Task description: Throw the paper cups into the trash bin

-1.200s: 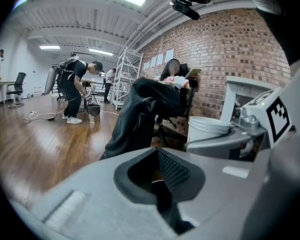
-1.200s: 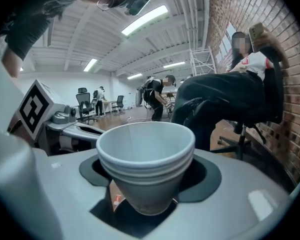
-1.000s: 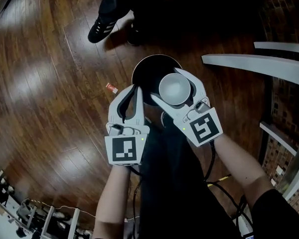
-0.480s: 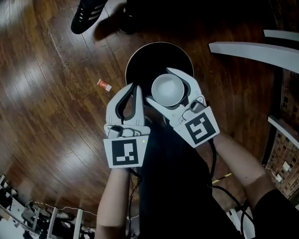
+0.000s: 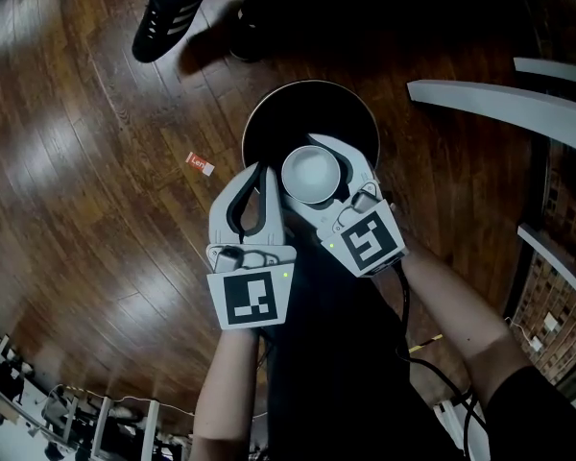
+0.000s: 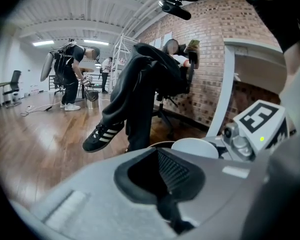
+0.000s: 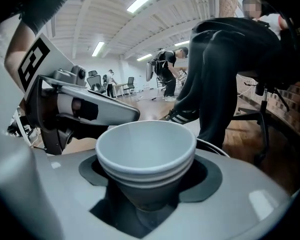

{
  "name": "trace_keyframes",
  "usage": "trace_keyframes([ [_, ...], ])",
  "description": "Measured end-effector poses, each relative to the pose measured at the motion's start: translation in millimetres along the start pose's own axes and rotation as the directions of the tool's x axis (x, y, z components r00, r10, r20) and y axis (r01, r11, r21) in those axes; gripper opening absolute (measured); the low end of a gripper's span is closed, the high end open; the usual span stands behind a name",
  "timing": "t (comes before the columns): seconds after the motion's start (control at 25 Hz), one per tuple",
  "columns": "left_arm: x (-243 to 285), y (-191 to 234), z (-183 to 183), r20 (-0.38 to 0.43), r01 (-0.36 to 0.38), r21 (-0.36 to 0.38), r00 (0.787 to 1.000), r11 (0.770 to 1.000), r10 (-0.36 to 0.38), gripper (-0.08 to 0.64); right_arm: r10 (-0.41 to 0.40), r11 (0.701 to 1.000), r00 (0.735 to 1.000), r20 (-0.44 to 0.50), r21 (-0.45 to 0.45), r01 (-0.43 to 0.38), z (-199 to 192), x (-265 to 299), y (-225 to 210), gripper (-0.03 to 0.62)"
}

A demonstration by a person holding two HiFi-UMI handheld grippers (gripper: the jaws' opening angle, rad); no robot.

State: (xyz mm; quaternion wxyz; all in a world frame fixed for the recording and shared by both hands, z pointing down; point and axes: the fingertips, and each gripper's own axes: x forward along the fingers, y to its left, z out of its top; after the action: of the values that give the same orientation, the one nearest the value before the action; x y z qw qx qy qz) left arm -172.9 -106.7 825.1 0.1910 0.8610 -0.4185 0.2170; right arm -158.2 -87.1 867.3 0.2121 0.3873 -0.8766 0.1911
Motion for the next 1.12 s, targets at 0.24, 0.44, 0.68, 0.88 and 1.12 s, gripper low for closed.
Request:
trace_keyframes([
  [0.24, -1, 6, -3, -0.024, -0.014, -0.016, 1.0, 1.0, 0.013, 0.005, -0.003, 1.0, 0.999, -0.035, 0.008, 0.003, -8, 0, -5, 0.399],
  [0.44, -2, 13, -4, -0.031, -0.035, -0.024, 0.999, 0.999, 0.034, 0.005, 0.011, 1.0, 0.999, -0.05, 0.009, -0.011, -10, 1, -5, 0.436],
  [0.68, -4, 12, -3, -0.039, -0.039, -0.025, 0.999, 0.999, 0.038, 0.005, -0.001, 0.999, 0.999, -0.045, 0.036, 0.002, -7, -3, -9, 0.437],
  [0.88, -6, 10, 3, -0.035, -0.046, -0.023, 0.998, 0.999, 0.045, 0.005, -0.048, 0.997, 0.999, 0.001, 0.054, 0.048, 12, -14, -17, 0.366],
  [1.12, -13, 4, 31, -0.012, -0.036, -0.033, 0.999, 0.999, 0.036, 0.005, -0.104, 0.992, 0.994, 0.02, 0.067, 0.102, 42, -33, -25, 0.232],
])
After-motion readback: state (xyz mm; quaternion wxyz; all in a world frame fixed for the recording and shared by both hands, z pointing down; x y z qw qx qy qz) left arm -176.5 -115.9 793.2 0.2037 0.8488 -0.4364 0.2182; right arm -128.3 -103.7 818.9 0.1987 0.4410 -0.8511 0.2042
